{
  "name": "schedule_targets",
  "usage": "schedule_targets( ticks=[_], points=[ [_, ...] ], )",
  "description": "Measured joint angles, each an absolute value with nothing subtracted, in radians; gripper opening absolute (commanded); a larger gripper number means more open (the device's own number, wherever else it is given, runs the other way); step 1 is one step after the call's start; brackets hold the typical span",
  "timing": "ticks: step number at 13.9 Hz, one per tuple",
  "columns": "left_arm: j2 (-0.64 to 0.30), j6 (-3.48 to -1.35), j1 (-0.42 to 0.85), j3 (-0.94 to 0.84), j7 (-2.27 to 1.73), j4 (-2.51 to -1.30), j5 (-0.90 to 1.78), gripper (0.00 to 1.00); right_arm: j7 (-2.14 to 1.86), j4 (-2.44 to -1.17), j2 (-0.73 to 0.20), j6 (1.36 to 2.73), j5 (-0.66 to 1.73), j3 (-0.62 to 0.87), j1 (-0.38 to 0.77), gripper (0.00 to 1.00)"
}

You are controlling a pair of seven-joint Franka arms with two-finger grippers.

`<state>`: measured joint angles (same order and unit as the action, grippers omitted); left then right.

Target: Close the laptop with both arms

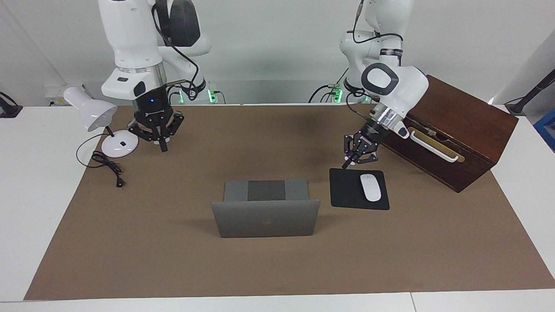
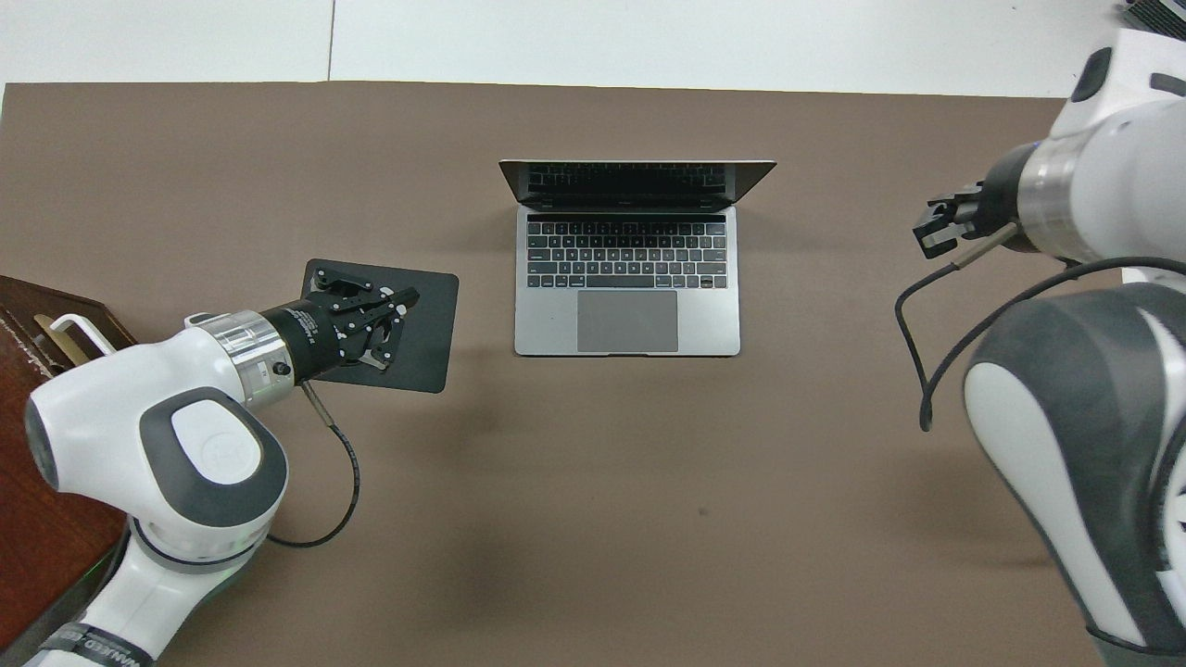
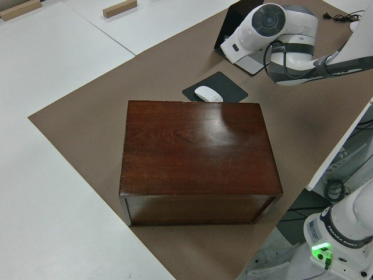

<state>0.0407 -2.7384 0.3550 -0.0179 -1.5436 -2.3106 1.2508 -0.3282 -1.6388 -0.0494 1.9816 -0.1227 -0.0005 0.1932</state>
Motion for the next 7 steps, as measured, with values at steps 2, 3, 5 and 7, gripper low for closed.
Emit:
schedule_targets(
  ticks=[2,3,5,7],
  points=[
    [0.005,-2.823,0.417,-0.019,-1.543,-2.313,1.359,0.0,-0.389,-1.639,-0.073,2.026,-0.156,0.0,0.221,0.0],
    [-0.017,-2.85,0.448,-0.019,-1.543,-2.312,1.383,0.0,-0.423,-1.639,-0.084,2.049,-0.175,0.0,0.232,0.0],
    [-0.06,-2.87,0.496,-0.02,-1.544,-2.303,1.396,0.0,-0.454,-1.638,-0.108,2.085,-0.211,0.0,0.251,0.0],
    [-0.115,-2.872,0.513,-0.02,-1.544,-2.28,1.404,0.0,-0.472,-1.636,-0.131,2.128,-0.253,0.0,0.265,0.0]
  ],
)
